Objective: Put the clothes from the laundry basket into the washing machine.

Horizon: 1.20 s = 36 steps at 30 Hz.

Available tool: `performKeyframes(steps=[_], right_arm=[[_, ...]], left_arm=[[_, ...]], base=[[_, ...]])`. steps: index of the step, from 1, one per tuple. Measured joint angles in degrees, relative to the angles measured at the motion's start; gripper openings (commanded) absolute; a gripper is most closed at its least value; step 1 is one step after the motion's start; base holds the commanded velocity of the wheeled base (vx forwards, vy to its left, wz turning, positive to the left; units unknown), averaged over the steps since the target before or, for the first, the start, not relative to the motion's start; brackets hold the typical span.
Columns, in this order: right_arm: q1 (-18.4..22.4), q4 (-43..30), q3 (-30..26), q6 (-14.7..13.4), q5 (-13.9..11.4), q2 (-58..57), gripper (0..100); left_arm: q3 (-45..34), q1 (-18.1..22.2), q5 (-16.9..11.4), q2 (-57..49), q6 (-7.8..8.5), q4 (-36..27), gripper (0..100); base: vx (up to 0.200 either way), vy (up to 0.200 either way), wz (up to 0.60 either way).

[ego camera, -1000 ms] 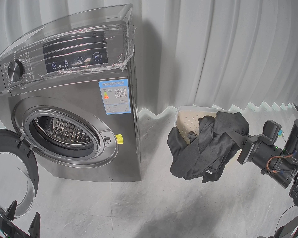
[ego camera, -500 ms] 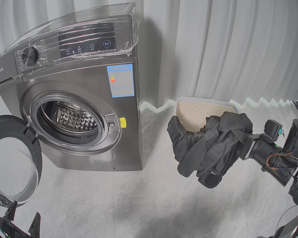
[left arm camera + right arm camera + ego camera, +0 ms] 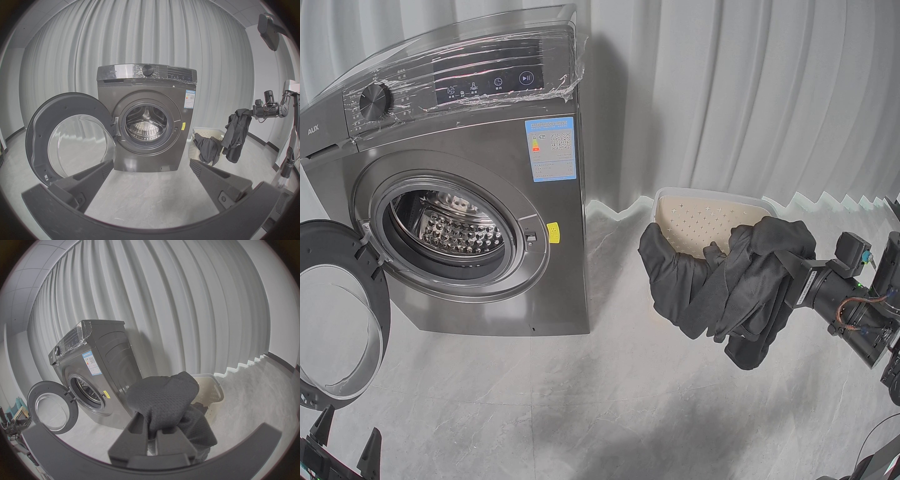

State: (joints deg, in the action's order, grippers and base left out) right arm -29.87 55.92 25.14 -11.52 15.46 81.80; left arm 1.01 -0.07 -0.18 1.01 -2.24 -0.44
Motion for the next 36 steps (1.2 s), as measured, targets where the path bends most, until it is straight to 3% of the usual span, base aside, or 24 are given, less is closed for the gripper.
performKeyframes(steps=[22,31,36], right_arm=[[0.00,-0.13,-0.37,0.00,-0.51,0.56,0],[-0.21,-0.13,-0.44,0.00,-0.71,0.59,0],[-0.32,-0.15,-0.45,0.00,-0.71,0.61,0]], left_arm=[[-0.02,-0.02,0.00,0.00,-0.02,0.01,100],[-0.02,-0.02,0.02,0.00,-0.02,0.00,100],[-0.02,-0.04,0.02,0.00,-0.02,-0.02,100]], base=[[0.000,0.200,0.00],[0.000,0.000,0.00],[-0.200,0.000,0.00]])
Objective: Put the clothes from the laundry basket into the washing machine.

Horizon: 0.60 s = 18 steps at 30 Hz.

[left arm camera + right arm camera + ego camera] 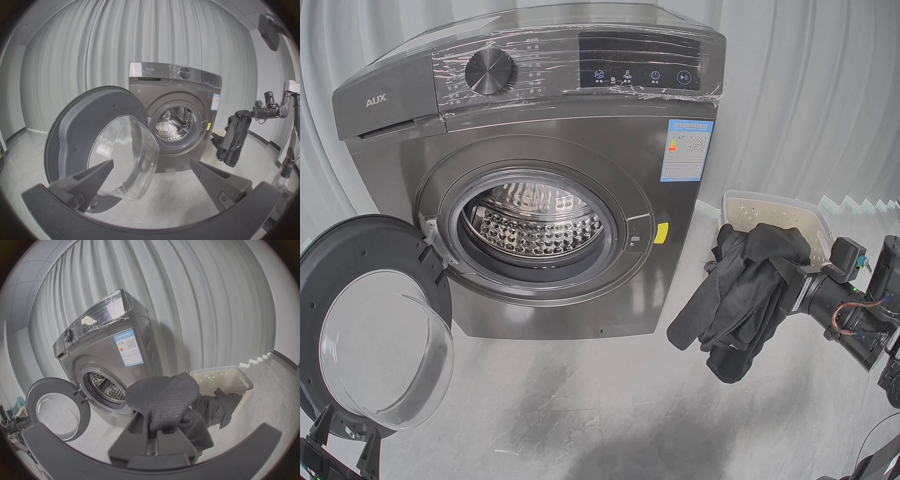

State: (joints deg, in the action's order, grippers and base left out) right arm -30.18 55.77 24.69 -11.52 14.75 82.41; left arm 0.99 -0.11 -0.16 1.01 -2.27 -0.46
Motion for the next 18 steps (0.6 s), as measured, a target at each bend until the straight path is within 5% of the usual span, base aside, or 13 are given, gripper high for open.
performKeyframes(steps=[11,18], right_arm=[[-0.05,0.00,-0.55,-0.02,0.00,0.23,0],[0.01,0.06,-0.84,-0.22,-0.52,0.39,0]], left_arm=[[0.02,0.00,-0.02,0.00,0.00,0.02,100],[0.02,0.06,-0.02,0.00,0.00,0.02,100]], base=[[-0.036,0.000,0.00],[0.000,0.200,0.00]])
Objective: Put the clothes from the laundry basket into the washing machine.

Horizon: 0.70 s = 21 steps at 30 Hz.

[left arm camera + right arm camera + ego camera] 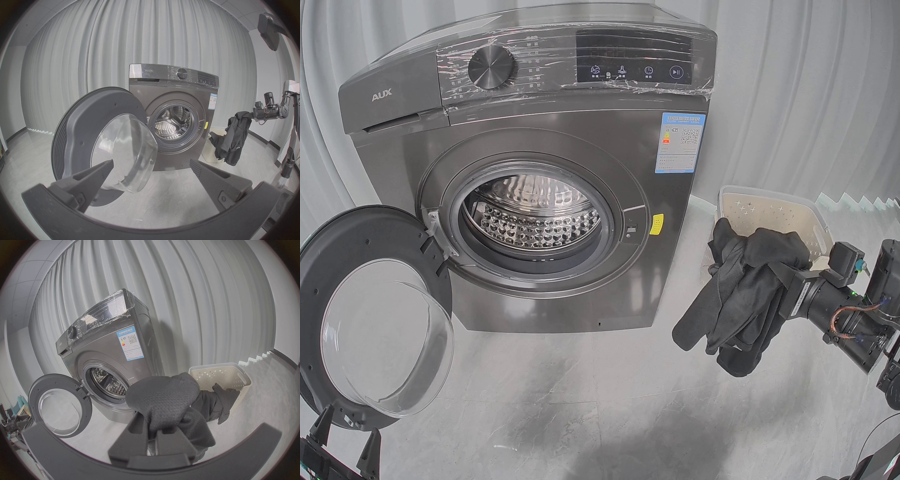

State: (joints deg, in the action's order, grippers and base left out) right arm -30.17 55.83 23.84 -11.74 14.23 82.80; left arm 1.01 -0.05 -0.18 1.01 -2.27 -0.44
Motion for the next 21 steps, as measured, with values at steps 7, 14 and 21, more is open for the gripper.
performKeyframes(steps=[7,14,21], right_arm=[[-0.09,0.05,-0.12,-0.20,-0.06,0.24,0],[-0.63,0.27,-0.20,-0.18,-0.41,0.27,0],[-3.58,0.60,-0.20,-0.51,-1.91,0.22,0]], left_arm=[[0.00,-0.06,0.02,0.02,0.00,0.00,100],[0.00,-0.06,0.00,0.00,0.11,0.00,100],[0.00,-0.02,-0.02,0.00,0.90,0.04,100]], base=[[0.000,0.200,0.00],[0.000,0.086,0.00],[0.000,0.000,0.00]])
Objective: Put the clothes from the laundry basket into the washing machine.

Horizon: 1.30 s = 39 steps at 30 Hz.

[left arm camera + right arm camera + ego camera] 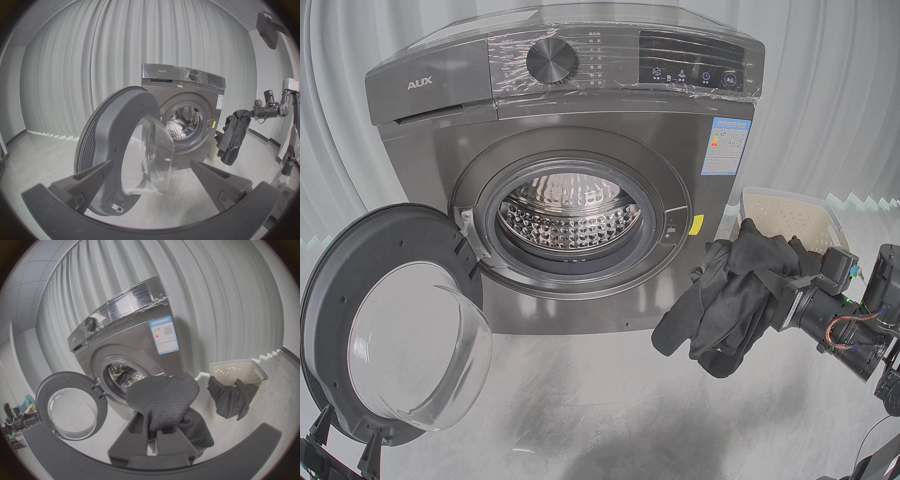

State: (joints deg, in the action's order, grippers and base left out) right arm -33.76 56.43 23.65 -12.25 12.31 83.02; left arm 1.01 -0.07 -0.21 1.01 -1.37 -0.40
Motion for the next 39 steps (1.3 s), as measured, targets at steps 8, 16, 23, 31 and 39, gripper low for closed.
performKeyframes(steps=[8,16,23,31,39], right_arm=[[-4.63,0.37,1.23,-0.41,-2.74,0.05,0],[-8.00,0.57,4.84,-2.69,-3.10,2.76,0],[-9.81,4.61,7.69,-3.38,-2.93,6.73,0],[-11.56,12.00,11.18,-3.80,-2.49,13.29,0],[-13.07,14.43,13.28,-3.95,-2.39,17.09,0]], left_arm=[[0.00,0.07,-0.37,0.00,1.41,0.05,100],[0.00,0.17,-0.57,0.02,1.32,0.50,100],[6.86,0.67,-9.95,1.27,0.15,2.85,100],[10.86,2.44,-21.85,13.20,3.47,5.29,100],[11.23,-0.72,-25.54,32.34,5.77,19.07,100]], base=[[0.000,0.000,0.00],[0.000,0.000,0.00],[0.000,0.000,0.00],[0.000,0.000,0.00],[0.000,0.000,0.00]])
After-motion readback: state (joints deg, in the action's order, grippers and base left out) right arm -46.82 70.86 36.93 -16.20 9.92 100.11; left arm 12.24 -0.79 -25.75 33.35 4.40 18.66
